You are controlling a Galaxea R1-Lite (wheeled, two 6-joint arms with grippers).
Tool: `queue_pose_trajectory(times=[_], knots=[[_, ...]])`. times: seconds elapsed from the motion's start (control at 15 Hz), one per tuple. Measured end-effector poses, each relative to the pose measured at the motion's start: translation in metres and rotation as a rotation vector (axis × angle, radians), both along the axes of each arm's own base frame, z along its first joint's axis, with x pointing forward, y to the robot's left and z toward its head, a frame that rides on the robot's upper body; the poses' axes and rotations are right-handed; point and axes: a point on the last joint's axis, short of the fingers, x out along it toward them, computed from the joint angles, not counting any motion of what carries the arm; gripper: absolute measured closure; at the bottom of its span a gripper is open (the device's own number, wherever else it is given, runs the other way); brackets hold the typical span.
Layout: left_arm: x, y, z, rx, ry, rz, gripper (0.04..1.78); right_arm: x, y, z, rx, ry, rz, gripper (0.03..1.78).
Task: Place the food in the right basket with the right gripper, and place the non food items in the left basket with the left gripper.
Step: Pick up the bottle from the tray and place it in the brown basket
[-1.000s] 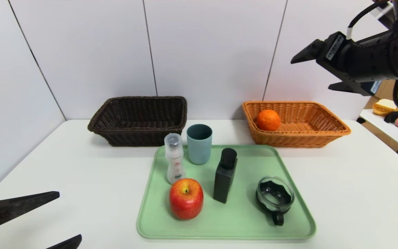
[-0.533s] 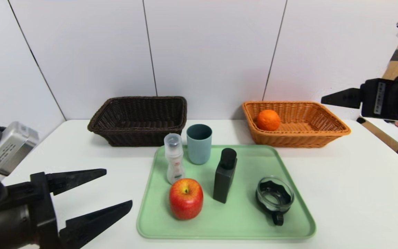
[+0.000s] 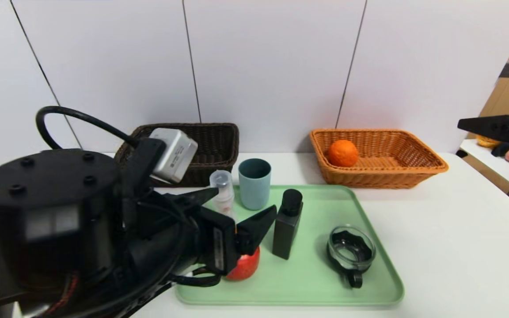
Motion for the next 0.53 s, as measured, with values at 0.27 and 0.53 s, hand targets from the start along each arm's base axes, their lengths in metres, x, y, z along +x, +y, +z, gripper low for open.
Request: queue_pose_trajectory(times=[0.27, 0.53], knots=[[-0.008, -0.025, -0.015, 0.036, 0.013, -0.018, 0.13, 0.006, -0.009, -0.003, 0.055, -0.014, -0.023, 0.11], [-0.016, -0.034, -0.021, 0.055, 0.018, -0.024, 0.13, 0.006, -0.013, -0.010, 0.136, 0.006, -0.060, 0.11]])
